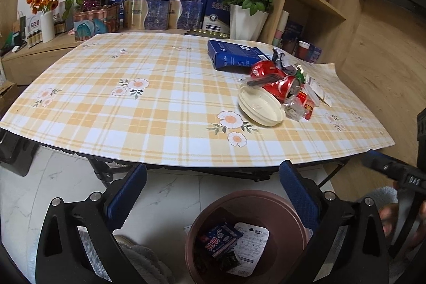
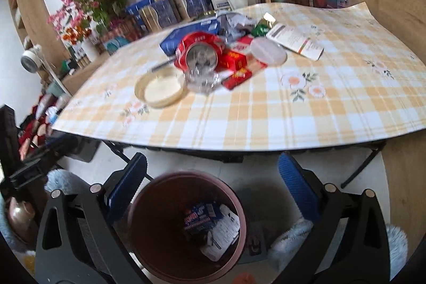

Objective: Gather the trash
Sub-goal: 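Grasp the beige plate with the left gripper while the right grasps the plastic bag, then lower the beige plate and plastic bag into the bin and release, then move both open grippers from the bin back over the table trash, then grasp the clear plastic fork with the left gripper, then grasp the clear round lid with the right gripper while the left lifts the fork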

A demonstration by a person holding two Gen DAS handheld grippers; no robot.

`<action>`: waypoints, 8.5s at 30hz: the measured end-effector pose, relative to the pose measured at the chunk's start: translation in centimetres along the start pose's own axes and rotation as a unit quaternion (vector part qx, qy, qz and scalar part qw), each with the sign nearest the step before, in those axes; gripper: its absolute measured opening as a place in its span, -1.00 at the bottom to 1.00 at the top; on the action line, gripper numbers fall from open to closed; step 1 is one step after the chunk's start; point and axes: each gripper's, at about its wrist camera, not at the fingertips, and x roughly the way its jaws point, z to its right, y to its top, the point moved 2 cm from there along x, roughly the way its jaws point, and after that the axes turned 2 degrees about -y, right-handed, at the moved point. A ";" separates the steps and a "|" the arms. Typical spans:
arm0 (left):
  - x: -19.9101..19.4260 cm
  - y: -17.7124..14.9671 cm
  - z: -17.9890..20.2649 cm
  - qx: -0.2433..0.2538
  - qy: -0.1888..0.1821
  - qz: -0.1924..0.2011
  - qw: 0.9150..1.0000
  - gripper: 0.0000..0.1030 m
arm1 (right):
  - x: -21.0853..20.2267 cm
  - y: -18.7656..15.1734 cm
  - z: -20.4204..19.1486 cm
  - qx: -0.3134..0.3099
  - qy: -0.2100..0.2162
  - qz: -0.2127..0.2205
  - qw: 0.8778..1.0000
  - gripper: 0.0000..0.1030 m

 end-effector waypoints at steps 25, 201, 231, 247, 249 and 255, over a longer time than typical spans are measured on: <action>7.6 5.3 5.0 0.162 -0.003 -0.080 0.983 0.89 | 0.6 5.7 6.4 0.018 -0.073 0.005 0.997 0.89; 3.0 7.3 0.8 0.153 0.032 0.020 0.988 0.89 | 0.8 7.4 2.9 -0.111 -0.083 -0.012 0.990 0.89; 19.5 12.2 4.3 0.181 -0.132 -0.161 0.961 -0.68 | 4.2 9.6 7.0 -0.052 -0.037 -0.030 0.997 0.69; 11.9 12.2 1.0 -0.003 -0.171 -0.073 0.983 -0.87 | 11.3 13.4 7.8 0.025 -0.022 -0.059 0.998 0.34; 11.2 11.9 0.9 -0.024 -0.189 -0.071 0.979 -0.87 | 12.3 13.9 7.2 -0.002 -0.036 -0.067 0.997 0.34; 9.1 10.9 1.2 -0.041 -0.216 -0.062 0.974 -0.87 | 14.5 14.5 6.8 -0.080 -0.029 -0.110 0.990 0.34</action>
